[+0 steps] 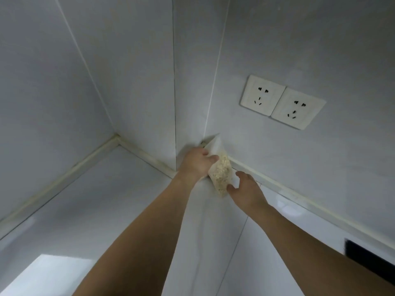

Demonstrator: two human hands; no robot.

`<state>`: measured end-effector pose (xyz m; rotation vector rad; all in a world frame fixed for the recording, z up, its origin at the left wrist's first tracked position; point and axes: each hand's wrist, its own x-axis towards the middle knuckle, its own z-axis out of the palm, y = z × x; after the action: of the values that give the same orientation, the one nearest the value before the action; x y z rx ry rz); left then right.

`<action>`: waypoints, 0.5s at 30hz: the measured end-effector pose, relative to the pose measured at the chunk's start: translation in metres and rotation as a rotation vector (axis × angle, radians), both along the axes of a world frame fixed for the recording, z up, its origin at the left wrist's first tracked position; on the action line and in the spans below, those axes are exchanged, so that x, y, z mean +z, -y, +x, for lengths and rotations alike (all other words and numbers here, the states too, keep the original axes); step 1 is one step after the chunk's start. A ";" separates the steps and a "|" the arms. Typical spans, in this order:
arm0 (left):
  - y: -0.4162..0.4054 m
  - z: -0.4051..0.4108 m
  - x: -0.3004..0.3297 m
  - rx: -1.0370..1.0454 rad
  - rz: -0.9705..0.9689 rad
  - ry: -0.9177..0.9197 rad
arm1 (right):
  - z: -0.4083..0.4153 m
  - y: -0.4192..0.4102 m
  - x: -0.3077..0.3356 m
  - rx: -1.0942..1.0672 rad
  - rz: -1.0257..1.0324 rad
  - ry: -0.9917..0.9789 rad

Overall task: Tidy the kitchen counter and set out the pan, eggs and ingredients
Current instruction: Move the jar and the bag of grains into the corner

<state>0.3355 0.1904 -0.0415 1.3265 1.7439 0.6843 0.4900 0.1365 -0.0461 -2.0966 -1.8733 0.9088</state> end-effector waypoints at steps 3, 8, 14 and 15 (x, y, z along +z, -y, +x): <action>-0.008 0.002 -0.007 0.048 0.049 -0.082 | 0.000 -0.004 -0.005 0.026 0.023 0.034; -0.011 -0.011 -0.030 0.364 0.063 0.355 | -0.018 -0.014 -0.018 0.079 0.077 0.069; -0.002 -0.026 -0.047 0.489 0.144 0.508 | -0.048 -0.027 -0.035 0.071 0.193 0.170; -0.001 -0.028 -0.050 0.483 0.156 0.508 | -0.051 -0.028 -0.038 0.078 0.204 0.198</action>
<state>0.3078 0.1909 -0.0918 0.7246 1.6066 1.3226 0.4388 0.1645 -0.0837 -2.0662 -2.0580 0.5136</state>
